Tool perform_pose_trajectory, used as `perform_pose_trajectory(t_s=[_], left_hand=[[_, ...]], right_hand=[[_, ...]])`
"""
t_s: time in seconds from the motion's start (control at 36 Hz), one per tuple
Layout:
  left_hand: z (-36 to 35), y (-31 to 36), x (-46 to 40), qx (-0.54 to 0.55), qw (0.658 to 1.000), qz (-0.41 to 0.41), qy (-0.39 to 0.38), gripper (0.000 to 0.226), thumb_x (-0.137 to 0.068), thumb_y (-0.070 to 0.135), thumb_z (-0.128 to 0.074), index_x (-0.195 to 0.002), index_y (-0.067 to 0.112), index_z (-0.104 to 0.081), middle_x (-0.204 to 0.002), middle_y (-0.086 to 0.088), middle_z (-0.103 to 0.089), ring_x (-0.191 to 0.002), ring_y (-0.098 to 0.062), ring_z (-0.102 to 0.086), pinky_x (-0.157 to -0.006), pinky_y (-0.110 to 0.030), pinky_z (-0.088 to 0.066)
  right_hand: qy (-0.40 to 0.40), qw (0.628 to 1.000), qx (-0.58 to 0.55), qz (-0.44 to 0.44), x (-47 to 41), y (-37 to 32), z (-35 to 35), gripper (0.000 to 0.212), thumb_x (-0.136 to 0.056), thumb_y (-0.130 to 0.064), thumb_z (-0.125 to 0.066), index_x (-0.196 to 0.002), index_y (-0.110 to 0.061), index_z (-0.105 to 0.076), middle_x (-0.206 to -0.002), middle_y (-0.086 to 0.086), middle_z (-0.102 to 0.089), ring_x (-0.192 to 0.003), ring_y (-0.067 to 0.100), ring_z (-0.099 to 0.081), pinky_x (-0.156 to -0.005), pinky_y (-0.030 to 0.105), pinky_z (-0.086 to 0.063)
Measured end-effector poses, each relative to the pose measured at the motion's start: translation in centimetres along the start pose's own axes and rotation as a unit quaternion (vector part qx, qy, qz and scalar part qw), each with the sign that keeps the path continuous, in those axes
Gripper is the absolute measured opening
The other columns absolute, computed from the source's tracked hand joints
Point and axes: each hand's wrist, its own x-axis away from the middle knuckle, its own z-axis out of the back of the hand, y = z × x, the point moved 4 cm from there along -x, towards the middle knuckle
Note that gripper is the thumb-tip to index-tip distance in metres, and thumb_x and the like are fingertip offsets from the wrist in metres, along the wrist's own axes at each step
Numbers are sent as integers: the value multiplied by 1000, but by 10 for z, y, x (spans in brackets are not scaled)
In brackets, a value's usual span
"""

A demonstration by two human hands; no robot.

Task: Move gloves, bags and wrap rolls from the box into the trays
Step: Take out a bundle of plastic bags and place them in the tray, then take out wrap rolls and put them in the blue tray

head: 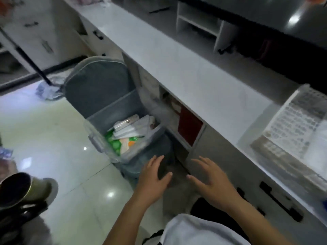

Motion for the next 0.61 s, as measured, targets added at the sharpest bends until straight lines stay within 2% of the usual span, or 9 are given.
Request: perform_pose_trajectory(t_s=[0.11,0.25,0.33,0.42,0.56,0.61], left_hand=[[11,-29,-2,-4,999,35,16,67,-93,47,-60,-151,25,-35,-159,5,-30,-147,-14,-25,-119,-38,-26],[30,-65,-15,26,996,89,-6,65,-89,43,-64,-147,31,-38,-151,13,-38,-138,-13,-37,-114,-38,-34],[55,-83,-36,34,992,124,1,60,-88,38,-67,-142,33,-42,-144,17,-42,-131,-6,-40,-106,-25,-35],[86,-95,-64,42,986,160,18,64,-88,32,-68,-145,34,-39,-136,21,-40,-120,3,-36,-96,-13,-28],[127,-109,-112,42,976,213,6,58,-91,35,-66,-144,31,-42,-142,13,-44,-122,-2,-40,-99,-18,-31],[136,-119,-137,39,972,231,2,59,-92,34,-66,-145,28,-42,-146,8,-45,-121,-2,-40,-98,-17,-31]], right_hand=[[-68,996,47,22,-39,-19,-22,64,-91,-64,-48,-148,-39,-34,-159,-10,-29,-148,12,-22,-119,40,-25],[-149,986,65,45,-101,-40,-47,61,-90,-61,-52,-144,-35,-44,-151,-10,-43,-137,9,-39,-112,31,-35],[-164,984,47,59,-152,-62,-55,57,-85,-57,-58,-136,-33,-53,-139,-11,-55,-125,8,-50,-103,27,-42],[-181,980,30,76,-208,-89,-58,55,-81,-55,-61,-131,-31,-58,-133,-10,-61,-119,10,-57,-99,29,-47],[-224,973,9,62,-287,-116,-68,55,-85,-50,-59,-135,-29,-55,-141,-1,-56,-128,21,-53,-106,35,-42],[-238,970,13,50,-313,-119,-76,53,-87,-49,-60,-135,-28,-56,-140,1,-57,-126,22,-55,-104,33,-43]])
